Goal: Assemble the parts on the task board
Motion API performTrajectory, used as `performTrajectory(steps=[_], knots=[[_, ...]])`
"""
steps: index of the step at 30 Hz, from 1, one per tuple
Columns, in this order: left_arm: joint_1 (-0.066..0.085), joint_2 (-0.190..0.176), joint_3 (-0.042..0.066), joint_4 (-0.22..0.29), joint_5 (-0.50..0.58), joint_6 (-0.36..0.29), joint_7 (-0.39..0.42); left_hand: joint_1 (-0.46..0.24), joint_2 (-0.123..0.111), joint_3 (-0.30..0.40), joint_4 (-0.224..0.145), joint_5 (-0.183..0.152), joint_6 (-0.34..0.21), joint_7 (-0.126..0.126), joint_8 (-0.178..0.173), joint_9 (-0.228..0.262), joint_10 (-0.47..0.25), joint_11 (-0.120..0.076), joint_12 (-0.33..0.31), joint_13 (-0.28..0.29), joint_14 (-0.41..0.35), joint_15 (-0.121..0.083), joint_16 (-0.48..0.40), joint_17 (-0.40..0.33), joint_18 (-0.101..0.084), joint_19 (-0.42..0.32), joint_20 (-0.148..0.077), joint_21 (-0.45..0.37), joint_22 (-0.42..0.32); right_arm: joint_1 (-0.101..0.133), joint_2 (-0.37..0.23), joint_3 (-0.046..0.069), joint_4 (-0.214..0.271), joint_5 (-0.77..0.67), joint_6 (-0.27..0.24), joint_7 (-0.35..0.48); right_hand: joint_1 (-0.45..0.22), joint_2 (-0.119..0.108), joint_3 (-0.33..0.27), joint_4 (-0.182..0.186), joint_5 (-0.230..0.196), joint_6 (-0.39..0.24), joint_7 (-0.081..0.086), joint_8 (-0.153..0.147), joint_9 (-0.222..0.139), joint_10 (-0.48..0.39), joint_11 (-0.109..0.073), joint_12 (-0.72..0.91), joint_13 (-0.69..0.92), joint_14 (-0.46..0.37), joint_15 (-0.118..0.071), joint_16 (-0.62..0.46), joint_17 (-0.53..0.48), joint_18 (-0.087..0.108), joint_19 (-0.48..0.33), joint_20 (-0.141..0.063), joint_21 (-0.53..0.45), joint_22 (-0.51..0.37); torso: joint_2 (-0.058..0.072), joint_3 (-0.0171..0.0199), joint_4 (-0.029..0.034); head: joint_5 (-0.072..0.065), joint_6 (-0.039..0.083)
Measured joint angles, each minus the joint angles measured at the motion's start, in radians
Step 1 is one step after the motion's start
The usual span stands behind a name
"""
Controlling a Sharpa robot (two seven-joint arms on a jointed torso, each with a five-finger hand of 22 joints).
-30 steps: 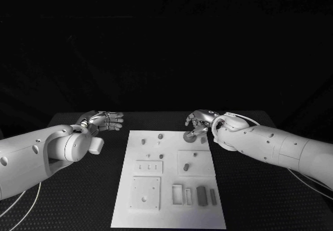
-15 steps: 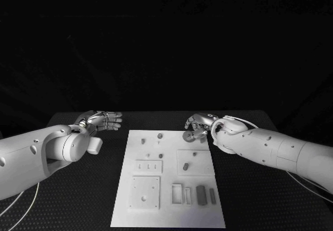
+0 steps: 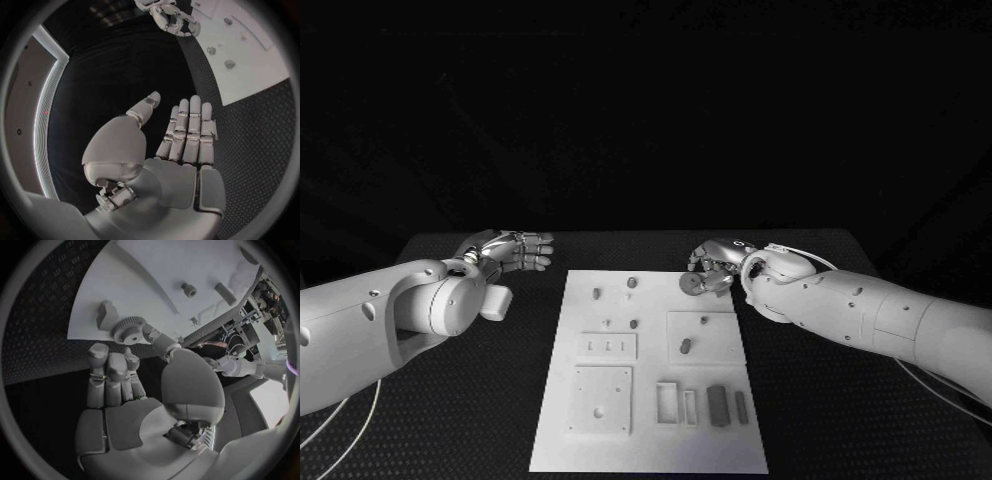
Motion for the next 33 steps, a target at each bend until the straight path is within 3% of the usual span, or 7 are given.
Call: performTrajectory(steps=[14,33], knots=[[0.0,0.0,0.0,0.0,0.0,0.002,0.0,0.0,0.0,0.0,0.0,0.0,0.0,0.0,0.0,0.001,0.0,0.0,0.0,0.0,0.0,0.0,0.0,0.001,0.0,0.0,0.0,0.0,0.0,-0.01,0.009,0.001,-0.018,-0.003,0.003,0.007,0.024,0.011,0.061,0.007,-0.027,0.009,-0.009,0.0,0.002,0.0,0.0,0.0,0.0,0.0,0.0,0.0,0.008,0.0,-0.001,0.001,0.006,0.0,0.0,0.0,-0.0004,-0.002,-0.002],[0.0,0.0,0.0,-0.002,-0.001,0.004,-0.002,0.0,0.0,0.0,0.0,0.0,0.0,0.0,-0.004,0.002,0.0,0.0,0.0,0.0,0.0,0.0,0.0,0.002,0.0,0.0,0.0,0.0,0.0,-0.02,0.032,0.011,-0.052,-0.002,-0.003,0.026,0.018,0.016,0.081,0.021,-0.027,0.019,-0.019,0.009,0.006,-0.002,-0.002,0.0,0.0,0.0,0.0,-0.005,0.013,0.0,-0.006,0.006,0.01,0.0,-0.001,-0.0017,0.0015,-0.003,-0.006]])
